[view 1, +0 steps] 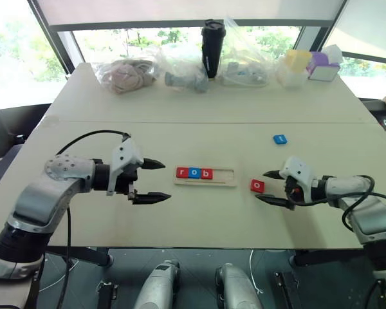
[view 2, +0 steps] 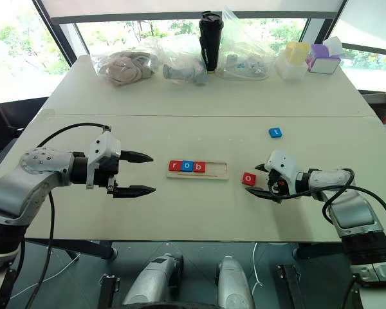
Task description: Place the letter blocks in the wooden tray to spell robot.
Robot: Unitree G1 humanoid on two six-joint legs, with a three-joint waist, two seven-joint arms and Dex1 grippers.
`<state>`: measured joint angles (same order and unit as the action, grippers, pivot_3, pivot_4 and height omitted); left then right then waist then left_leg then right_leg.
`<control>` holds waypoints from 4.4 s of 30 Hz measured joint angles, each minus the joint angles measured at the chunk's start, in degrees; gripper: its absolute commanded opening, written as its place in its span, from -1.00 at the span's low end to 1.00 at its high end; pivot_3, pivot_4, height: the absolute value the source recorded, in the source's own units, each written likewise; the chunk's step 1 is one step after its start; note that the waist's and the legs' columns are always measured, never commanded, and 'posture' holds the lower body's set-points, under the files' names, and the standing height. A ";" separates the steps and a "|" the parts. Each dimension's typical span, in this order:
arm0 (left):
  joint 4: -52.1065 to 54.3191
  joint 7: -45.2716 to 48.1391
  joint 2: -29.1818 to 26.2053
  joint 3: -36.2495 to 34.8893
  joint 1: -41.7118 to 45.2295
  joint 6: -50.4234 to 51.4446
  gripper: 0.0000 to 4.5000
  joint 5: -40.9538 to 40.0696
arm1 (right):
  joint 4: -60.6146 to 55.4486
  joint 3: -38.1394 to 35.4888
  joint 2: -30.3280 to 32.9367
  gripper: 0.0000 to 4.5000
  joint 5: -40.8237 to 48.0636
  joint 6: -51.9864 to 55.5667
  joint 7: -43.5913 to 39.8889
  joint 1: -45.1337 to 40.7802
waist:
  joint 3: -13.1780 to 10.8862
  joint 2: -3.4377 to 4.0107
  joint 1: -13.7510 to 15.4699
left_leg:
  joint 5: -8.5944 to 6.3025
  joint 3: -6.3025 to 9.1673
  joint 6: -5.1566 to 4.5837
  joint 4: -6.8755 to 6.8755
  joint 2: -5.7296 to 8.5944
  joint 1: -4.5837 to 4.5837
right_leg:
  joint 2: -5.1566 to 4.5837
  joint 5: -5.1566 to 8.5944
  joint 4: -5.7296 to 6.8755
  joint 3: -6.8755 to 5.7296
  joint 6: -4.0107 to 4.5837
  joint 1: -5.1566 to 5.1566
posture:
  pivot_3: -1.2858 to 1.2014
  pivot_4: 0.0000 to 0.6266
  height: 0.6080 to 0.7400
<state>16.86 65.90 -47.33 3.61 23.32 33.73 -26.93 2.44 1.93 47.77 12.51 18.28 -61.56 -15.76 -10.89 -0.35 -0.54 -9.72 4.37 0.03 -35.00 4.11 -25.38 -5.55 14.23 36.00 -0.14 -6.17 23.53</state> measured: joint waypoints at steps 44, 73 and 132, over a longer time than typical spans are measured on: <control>3.88 -5.23 0.22 -1.82 -2.52 2.73 1.00 -1.56 | 24.82 15.28 -13.32 -0.49 -8.06 -8.67 -11.31 -28.23 | -0.01 0.01 -0.33 | 0.03 0.01 -0.02 0.00 0.03 0.04 | 0.20 -0.03 0.17 0.01 -0.04 0.07 | 0.03 -0.52 1.00; 5.73 -8.55 0.28 -2.37 -3.51 3.48 1.00 -2.55 | 29.96 13.16 -16.76 0.95 -11.16 -14.12 -9.56 -30.72 | -0.01 0.01 -0.19 | 0.02 0.00 0.02 0.00 0.05 0.05 | 0.25 -0.10 0.17 0.03 -0.15 0.07 | 0.03 -0.52 1.00; 6.50 -10.71 3.06 -2.21 -0.43 5.46 1.00 -6.26 | 1.45 -21.92 -30.08 -0.48 -4.39 40.91 62.27 -21.40 | 0.02 0.07 -0.33 | 0.13 0.04 -0.12 0.11 0.01 0.06 | 0.35 -0.10 0.39 0.15 -0.14 0.20 | 0.03 -0.52 1.00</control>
<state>23.36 55.19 -44.26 1.40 22.89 39.20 -33.19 3.88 -19.98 17.69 8.12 59.18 0.71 -37.16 -10.87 -0.28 -0.87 -9.60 4.41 -0.09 -34.88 4.12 -25.32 -5.20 14.12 36.39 0.02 -6.32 23.73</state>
